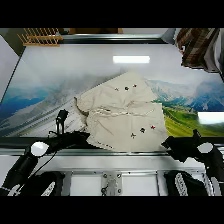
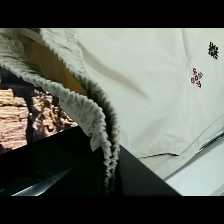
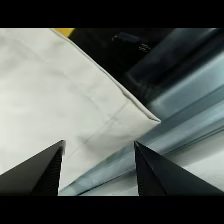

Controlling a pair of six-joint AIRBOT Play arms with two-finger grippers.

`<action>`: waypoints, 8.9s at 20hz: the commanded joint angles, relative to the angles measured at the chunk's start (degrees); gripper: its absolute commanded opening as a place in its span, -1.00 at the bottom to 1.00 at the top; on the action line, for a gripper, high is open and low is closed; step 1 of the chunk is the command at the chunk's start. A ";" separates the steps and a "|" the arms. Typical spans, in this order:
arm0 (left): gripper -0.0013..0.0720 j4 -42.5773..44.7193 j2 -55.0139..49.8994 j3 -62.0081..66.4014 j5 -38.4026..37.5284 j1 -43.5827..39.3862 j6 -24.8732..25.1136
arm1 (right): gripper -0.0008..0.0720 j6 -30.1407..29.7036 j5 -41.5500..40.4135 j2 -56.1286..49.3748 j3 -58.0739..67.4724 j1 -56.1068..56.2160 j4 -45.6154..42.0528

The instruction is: Fold the clothes and pants, and hang the long-sleeved shirts on hangers.

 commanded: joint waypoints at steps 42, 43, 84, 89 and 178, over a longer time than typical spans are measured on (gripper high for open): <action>-0.91 17.27 -12.50 51.28 -11.52 -0.04 -25.33 | -0.97 -12.76 5.70 -29.75 95.32 15.52 6.01; -0.91 19.65 -16.52 51.28 -9.57 -0.04 -25.31 | -0.97 -12.74 5.86 -34.42 95.32 18.60 2.43; -0.91 16.28 -54.10 48.54 -15.04 20.72 -17.38 | 0.46 -6.54 -0.63 -26.93 33.57 40.72 2.95; 0.24 16.24 -42.32 48.54 -15.93 23.32 -14.58 | 0.46 -6.49 5.16 -13.75 36.81 28.72 0.72; -0.91 16.24 -32.37 48.50 -16.85 -1.73 -15.67 | -0.08 -14.67 16.59 -4.48 42.07 24.90 5.20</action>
